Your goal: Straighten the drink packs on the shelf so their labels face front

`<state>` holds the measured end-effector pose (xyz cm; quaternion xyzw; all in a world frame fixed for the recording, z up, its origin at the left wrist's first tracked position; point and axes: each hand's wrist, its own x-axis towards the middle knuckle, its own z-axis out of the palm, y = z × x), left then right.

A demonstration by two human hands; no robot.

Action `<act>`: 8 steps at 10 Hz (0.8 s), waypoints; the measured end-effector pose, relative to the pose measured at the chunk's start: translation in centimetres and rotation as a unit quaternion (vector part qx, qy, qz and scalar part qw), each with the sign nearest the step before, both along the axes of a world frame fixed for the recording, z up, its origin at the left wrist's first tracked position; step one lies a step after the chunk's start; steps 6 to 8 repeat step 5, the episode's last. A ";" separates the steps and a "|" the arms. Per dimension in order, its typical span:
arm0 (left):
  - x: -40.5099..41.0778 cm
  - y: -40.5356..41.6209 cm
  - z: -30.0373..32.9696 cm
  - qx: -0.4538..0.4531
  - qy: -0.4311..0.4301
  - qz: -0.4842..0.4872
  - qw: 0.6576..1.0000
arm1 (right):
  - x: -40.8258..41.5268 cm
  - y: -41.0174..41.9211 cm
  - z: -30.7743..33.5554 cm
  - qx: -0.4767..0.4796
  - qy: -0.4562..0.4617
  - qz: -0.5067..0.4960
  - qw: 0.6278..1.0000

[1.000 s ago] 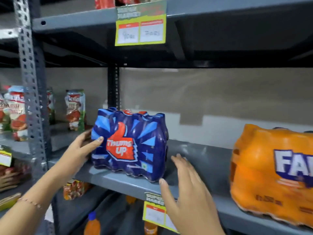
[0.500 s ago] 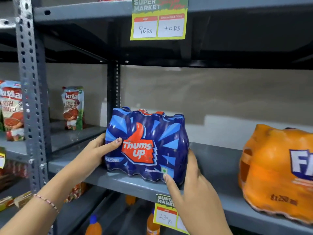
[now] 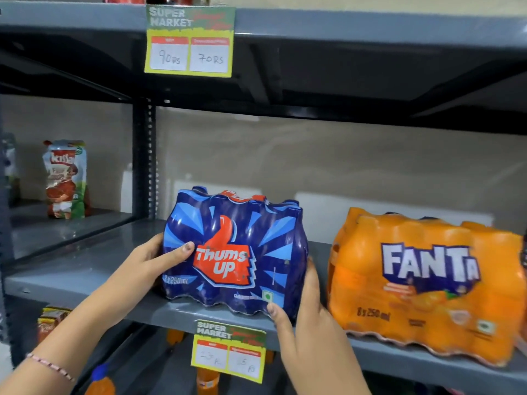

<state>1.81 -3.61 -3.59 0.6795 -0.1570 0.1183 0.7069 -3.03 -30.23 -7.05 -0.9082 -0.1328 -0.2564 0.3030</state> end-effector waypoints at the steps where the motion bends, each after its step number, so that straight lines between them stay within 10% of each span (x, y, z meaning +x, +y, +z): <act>1: -0.4 -0.8 0.1 -0.007 0.000 0.002 1.000 | -0.1 -0.4 0.0 0.016 -0.002 0.006 1.000; 4: -1.6 -2.2 -0.2 -0.001 -0.027 0.092 0.995 | -0.4 -1.3 -0.9 0.072 -0.039 0.072 0.994; 5: -2.5 -5.0 -1.1 0.088 -0.123 0.274 0.950 | -1.8 -2.9 -1.7 0.104 -0.098 0.154 0.978; 8: -2.5 -5.0 -1.1 0.088 -0.123 0.274 0.950 | -1.8 -2.9 -1.7 0.104 -0.098 0.154 0.978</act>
